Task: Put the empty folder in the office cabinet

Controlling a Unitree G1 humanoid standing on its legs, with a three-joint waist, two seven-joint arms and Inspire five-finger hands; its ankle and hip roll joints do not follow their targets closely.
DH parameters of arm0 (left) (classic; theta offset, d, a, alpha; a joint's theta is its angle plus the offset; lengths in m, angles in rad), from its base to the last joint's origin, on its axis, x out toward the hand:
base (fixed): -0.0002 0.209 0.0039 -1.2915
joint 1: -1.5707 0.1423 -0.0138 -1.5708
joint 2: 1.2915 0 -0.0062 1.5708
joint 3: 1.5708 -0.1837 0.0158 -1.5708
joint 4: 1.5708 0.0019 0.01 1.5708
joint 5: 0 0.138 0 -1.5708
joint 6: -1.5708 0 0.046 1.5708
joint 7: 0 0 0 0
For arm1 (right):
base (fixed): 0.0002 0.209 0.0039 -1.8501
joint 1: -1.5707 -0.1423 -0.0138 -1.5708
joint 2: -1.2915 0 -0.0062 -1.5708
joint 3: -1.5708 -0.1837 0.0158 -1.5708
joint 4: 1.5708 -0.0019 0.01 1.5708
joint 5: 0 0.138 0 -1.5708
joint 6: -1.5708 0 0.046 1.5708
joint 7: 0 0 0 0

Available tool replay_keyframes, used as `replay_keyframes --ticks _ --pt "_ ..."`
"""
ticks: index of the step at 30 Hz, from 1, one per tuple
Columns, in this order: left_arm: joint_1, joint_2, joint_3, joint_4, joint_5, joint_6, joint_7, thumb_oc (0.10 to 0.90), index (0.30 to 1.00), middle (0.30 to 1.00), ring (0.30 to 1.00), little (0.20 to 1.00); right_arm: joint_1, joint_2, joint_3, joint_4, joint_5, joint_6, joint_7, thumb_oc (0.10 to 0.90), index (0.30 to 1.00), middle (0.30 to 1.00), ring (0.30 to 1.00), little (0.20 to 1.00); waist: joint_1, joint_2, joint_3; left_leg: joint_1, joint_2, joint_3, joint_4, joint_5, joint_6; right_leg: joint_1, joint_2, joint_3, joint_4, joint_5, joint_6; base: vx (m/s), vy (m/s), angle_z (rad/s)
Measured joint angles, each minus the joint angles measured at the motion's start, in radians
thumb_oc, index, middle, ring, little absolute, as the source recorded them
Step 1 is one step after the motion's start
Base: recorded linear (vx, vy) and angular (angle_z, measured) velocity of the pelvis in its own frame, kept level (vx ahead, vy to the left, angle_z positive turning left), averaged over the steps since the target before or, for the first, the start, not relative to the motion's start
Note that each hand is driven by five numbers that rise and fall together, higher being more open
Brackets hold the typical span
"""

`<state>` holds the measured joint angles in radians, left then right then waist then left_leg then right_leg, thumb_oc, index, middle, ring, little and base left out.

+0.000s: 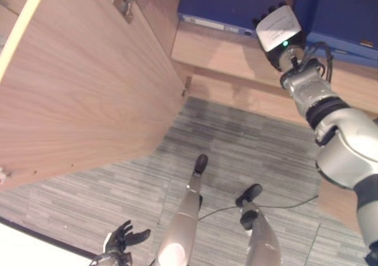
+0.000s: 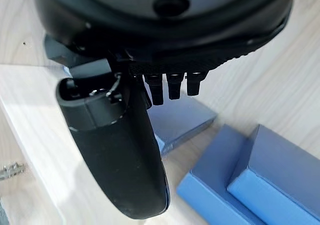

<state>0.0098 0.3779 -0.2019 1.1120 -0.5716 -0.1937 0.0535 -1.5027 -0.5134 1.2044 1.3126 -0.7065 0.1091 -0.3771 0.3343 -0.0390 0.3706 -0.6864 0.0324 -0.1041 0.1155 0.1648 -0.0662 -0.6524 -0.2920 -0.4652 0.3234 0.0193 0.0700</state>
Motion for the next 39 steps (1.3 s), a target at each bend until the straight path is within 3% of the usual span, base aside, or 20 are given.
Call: replay_keyframes --ticks 33,39 --pt "-0.023 0.005 0.007 0.002 0.046 -0.003 -0.004 0.800 0.900 0.900 0.900 0.900 0.010 -0.057 -0.079 0.039 0.051 -0.004 0.021 0.800 0.900 0.900 0.900 0.900 -0.002 -0.001 0.032 -0.027 0.000 0.007 0.011 0.002 -0.003 -0.042 -0.011 0.000 0.031 -0.018 -0.003 0.00 0.001 0.00" --pt "-0.026 0.006 0.009 -0.006 0.047 -0.003 -0.022 0.800 0.900 0.900 0.900 0.900 0.001 -0.159 -0.099 0.069 0.118 -0.031 0.030 0.800 0.900 0.900 0.900 0.900 0.004 0.026 0.050 -0.047 -0.014 0.006 0.010 0.009 0.001 -0.074 -0.030 0.011 0.063 -0.028 -0.001 0.01 0.005 0.04"
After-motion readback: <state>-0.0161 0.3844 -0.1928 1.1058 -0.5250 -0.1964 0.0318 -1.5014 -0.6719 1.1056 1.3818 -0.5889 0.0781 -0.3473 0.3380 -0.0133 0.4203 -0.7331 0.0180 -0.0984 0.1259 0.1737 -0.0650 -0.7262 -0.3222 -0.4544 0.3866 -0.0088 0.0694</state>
